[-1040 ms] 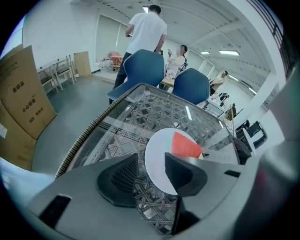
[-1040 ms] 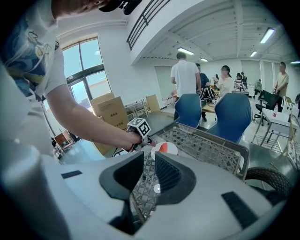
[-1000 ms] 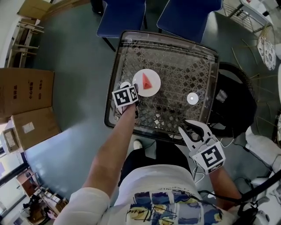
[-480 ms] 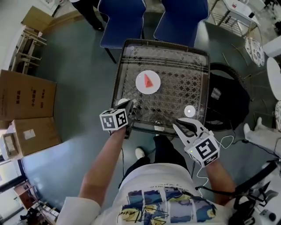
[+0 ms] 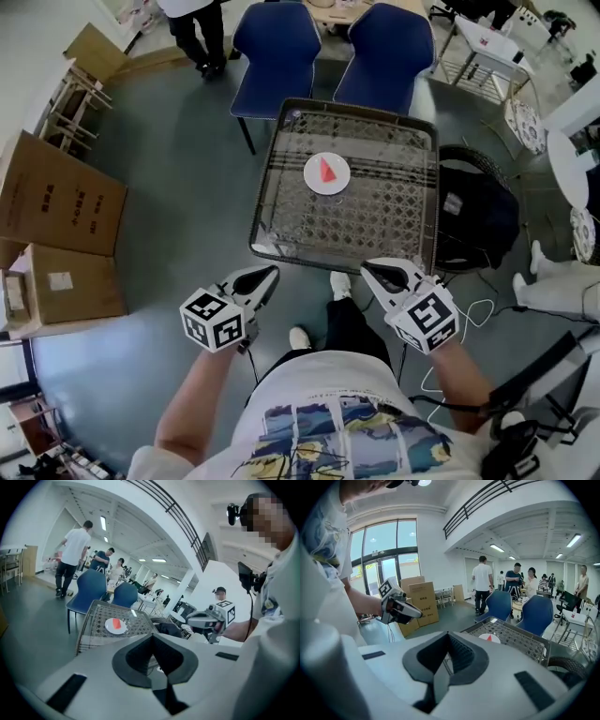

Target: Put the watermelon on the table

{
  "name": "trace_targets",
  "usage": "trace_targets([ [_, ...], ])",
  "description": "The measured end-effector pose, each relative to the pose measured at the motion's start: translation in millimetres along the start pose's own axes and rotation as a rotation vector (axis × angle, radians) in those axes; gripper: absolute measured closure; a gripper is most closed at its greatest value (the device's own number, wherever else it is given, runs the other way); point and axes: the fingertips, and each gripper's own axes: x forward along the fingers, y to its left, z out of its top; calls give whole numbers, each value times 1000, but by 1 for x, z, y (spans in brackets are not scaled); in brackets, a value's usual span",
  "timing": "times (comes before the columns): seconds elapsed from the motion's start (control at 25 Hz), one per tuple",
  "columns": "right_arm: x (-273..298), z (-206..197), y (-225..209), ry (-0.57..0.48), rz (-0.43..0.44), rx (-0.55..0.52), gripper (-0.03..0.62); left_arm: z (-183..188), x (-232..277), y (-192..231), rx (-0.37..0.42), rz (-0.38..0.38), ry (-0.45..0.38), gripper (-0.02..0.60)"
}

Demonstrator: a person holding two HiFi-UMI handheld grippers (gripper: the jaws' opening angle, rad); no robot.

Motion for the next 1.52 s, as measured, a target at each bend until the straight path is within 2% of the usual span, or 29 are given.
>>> trace_targets([
  [0.4, -21, 16, 92, -33, 18, -58, 585, 6, -99, -92, 111, -75, -117, 572],
  [0.56, -29, 23, 120, -62, 19, -83, 585, 4, -123, -116, 172, -95, -134, 572],
  [0.76, -33, 27, 156, -69, 10, -109, 585, -5, -152, -128, 188, -117, -145, 572],
  [1.12, -33, 19, 173, -72, 28, -118, 585, -22, -143, -136, 218, -122, -102, 572],
  [1.52, -32, 28, 176, -68, 38, -141, 585, -17, -139, -137, 215, -134, -102, 572],
])
